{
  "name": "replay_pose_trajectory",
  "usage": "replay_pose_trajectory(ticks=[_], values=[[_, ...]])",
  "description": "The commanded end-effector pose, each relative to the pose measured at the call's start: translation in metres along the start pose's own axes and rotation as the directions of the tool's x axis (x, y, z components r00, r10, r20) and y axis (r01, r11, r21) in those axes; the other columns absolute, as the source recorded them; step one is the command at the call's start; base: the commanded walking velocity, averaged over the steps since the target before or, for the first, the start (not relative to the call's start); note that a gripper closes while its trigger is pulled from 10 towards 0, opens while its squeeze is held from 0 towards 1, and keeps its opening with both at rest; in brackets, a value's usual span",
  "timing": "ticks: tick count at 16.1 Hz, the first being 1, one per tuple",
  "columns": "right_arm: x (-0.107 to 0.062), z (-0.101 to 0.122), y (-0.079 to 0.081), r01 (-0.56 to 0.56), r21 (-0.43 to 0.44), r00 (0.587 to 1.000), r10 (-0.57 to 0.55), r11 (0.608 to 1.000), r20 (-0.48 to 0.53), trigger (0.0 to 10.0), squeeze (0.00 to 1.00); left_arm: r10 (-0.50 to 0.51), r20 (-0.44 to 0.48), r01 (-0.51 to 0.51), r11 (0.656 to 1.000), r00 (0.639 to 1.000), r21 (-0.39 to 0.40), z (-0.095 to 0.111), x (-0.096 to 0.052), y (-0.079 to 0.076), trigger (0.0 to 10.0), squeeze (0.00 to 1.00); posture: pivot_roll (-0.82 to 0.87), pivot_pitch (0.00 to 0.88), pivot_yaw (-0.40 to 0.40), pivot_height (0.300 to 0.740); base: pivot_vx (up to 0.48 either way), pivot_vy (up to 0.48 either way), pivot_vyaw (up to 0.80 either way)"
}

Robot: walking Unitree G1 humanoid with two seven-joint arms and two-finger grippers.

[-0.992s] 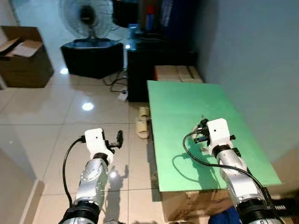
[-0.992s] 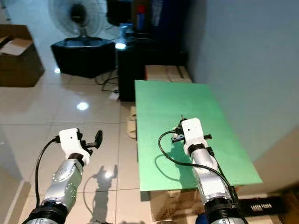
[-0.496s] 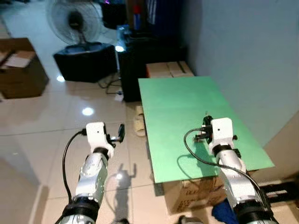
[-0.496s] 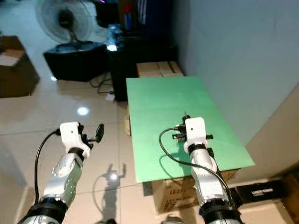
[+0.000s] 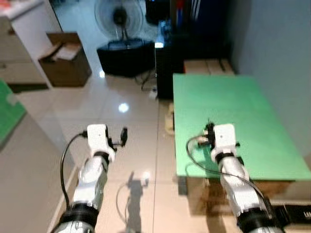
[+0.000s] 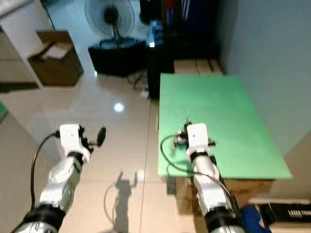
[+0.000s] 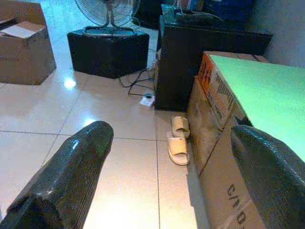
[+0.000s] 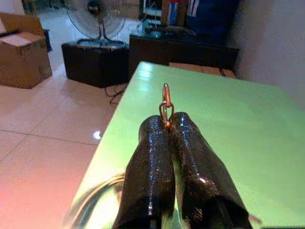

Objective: Hang keys on a hook

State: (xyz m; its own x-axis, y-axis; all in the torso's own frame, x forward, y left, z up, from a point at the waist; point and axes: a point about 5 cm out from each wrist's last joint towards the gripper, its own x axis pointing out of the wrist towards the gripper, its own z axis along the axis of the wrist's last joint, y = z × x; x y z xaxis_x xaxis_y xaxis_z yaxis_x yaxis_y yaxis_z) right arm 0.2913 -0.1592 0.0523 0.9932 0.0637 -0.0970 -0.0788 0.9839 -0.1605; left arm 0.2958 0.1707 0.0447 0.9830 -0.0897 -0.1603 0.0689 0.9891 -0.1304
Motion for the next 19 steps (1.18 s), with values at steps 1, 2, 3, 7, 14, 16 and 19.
replay_pose_trajectory(ticks=[1, 2, 3, 7, 14, 16, 19], values=[[0.0021, -0.0004, -0.0017, 0.016, -0.016, 1.000, -0.016, 1.000, -0.014, 0.0, 0.00, -0.013, 0.001, 0.013, 1.000, 1.000, 0.019, 0.0033, 0.0021, -0.0017, 10.0, 0.00, -0.15, 0.000, 0.088, 0.740, 0.000, 0.000, 0.00], [0.0027, -0.0014, -0.0016, 0.015, -0.022, 1.000, -0.016, 1.000, -0.021, 0.0, 0.00, -0.012, 0.000, 0.012, 1.000, 1.000, 0.017, 0.0030, 0.0022, -0.0015, 10.0, 0.00, -0.15, 0.000, 0.087, 0.740, 0.000, 0.000, 0.00], [0.0033, -0.0019, -0.0014, 0.010, -0.034, 1.000, -0.011, 0.999, -0.026, 0.0, 0.00, -0.011, -0.001, 0.011, 1.000, 1.000, 0.014, 0.0025, 0.0023, -0.0015, 10.0, 0.00, -0.15, 0.000, 0.087, 0.740, 0.000, 0.000, 0.00], [0.0055, 0.0030, -0.0068, 0.041, -0.061, 0.999, -0.040, 0.997, 0.011, 0.0, 0.00, -0.016, -0.001, 0.016, 1.000, 1.000, 0.010, 0.0021, 0.0029, -0.0065, 10.0, 0.00, -0.15, 0.000, 0.081, 0.740, 0.000, 0.000, 0.17], [0.0086, 0.0009, -0.0012, 0.011, -0.073, 1.000, -0.012, 0.997, -0.013, 0.0, 0.00, -0.018, 0.002, 0.018, 1.000, 1.000, 0.008, 0.0022, 0.0042, -0.0099, 10.0, 0.00, -0.14, 0.000, 0.082, 0.740, 0.000, 0.000, 0.80], [0.0091, 0.0002, -0.0002, 0.009, -0.065, 1.000, -0.010, 0.998, -0.017, 0.0, 0.00, -0.020, 0.000, 0.020, 1.000, 1.000, 0.010, 0.0022, 0.0041, -0.0098, 10.0, 0.00, -0.14, 0.000, 0.080, 0.740, 0.000, 0.000, 0.80], [0.0108, -0.0022, 0.0008, -0.001, -0.069, 1.000, -0.001, 0.998, -0.031, 0.0, 0.00, -0.016, 0.001, 0.016, 1.000, 1.000, 0.023, 0.0030, 0.0043, -0.0114, 10.0, 0.00, -0.13, 0.000, 0.077, 0.740, 0.000, 0.000, 0.80]])
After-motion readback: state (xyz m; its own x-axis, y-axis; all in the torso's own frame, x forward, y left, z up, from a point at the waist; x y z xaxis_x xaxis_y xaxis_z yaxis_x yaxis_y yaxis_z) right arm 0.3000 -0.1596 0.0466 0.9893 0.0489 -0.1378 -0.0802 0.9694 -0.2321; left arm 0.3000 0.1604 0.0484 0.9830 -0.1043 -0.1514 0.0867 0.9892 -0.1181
